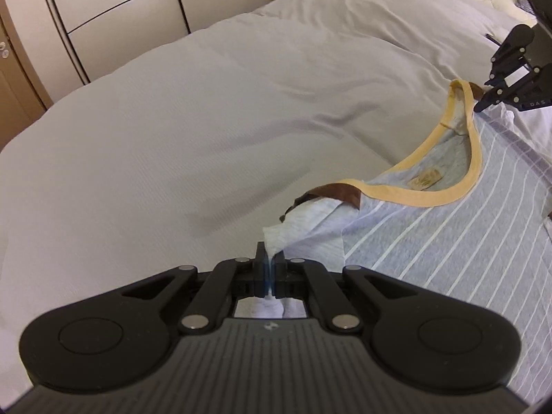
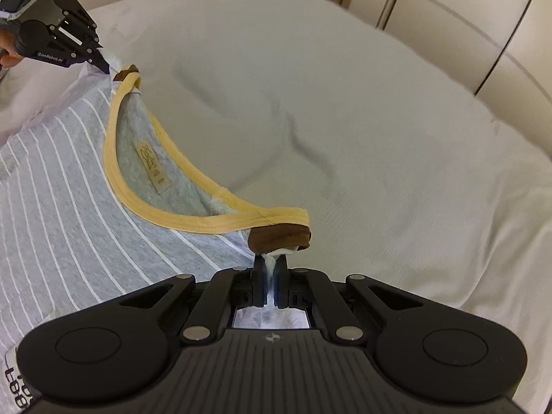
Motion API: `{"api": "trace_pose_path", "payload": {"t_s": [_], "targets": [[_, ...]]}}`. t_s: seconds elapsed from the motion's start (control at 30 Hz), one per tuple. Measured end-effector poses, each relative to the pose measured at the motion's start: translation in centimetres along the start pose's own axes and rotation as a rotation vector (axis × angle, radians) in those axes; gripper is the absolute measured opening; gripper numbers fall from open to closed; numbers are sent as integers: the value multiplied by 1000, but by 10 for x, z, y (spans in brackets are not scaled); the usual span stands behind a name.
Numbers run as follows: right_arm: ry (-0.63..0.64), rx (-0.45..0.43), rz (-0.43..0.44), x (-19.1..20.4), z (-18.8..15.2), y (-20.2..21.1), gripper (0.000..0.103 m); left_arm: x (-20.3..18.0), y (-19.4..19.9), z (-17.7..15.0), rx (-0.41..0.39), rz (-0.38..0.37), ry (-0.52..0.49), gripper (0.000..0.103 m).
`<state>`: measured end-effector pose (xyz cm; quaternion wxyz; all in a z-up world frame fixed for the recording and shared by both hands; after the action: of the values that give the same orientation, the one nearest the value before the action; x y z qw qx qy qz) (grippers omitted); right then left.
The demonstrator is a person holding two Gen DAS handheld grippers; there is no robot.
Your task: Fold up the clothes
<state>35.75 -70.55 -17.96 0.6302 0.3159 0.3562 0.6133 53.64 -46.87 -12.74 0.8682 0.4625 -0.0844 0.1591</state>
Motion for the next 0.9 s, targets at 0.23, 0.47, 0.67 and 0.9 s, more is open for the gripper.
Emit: {"api": "trace_pose_path", "payload": {"t_s": [0.23,0.47,0.67,0.9], "targets": [[-45,-65,-68,-21,26,-13,0,-3,-50,-11,103,44,64,2],[-194,-85,-61,-42,29,-22,39,-3,-63,-36,173,69,171,23],[-263,-60,-101,-80,-20,22,44,-1,-29,-77,223,64,199,36],[-307,83,-141,-111,-99,34,59,-4,2,-125,289,59,215,43]]}}
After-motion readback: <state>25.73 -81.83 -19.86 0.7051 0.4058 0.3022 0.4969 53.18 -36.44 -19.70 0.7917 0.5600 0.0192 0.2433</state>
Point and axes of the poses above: each gripper's, at about its wrist camera, not at the fingertips, and y roughly against the way its jaws point, x to its left, z to its top, the point moved 9 cm from there along -y, roughly the way its jaws point, and after that the axes turned 12 degrees about -y, right-handed, at the moved point
